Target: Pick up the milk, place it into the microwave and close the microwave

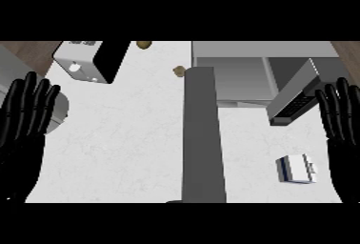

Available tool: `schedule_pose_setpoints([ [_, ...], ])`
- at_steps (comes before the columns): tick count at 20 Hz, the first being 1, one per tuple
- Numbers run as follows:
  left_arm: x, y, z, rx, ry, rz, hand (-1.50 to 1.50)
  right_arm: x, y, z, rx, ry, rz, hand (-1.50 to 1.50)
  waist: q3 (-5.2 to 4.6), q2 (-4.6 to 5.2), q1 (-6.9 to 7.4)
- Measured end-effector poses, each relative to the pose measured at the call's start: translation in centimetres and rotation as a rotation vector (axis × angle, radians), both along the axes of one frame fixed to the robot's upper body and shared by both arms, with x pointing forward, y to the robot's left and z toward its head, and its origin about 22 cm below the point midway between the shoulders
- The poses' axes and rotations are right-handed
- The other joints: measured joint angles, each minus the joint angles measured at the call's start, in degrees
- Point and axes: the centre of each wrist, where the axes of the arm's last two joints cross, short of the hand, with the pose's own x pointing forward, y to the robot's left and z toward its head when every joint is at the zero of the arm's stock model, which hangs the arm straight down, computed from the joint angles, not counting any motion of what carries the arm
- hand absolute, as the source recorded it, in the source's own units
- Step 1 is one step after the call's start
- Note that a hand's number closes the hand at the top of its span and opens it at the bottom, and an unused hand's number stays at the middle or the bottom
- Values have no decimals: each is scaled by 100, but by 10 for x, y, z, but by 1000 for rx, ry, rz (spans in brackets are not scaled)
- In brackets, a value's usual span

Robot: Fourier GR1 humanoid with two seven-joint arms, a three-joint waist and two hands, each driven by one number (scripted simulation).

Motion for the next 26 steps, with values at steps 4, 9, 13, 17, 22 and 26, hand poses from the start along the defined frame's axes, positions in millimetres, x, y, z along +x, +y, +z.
schedule_pose_setpoints([
  [4,3,11,-1,-4,-12,11,-150,-13,-10,3,13,-21,93,-150,-38,59,-47],
  [9,19,21,-20,-76,58,39,-150,-39,-23,7,8,3,254,-150,-56,83,-122],
  [13,10,35,-26,-104,97,52,-150,-62,-35,6,-2,40,297,-150,-60,84,-101],
  [17,-5,49,-32,-112,111,49,-150,-79,-36,2,-14,54,291,-150,-62,83,-83],
  [22,-23,65,-23,-121,116,44,-150,-91,-52,-3,-31,77,232,-150,-61,85,-71],
  [26,-36,78,-27,-116,118,48,-150,-93,-59,-12,-37,118,192,-150,-62,87,-57],
])
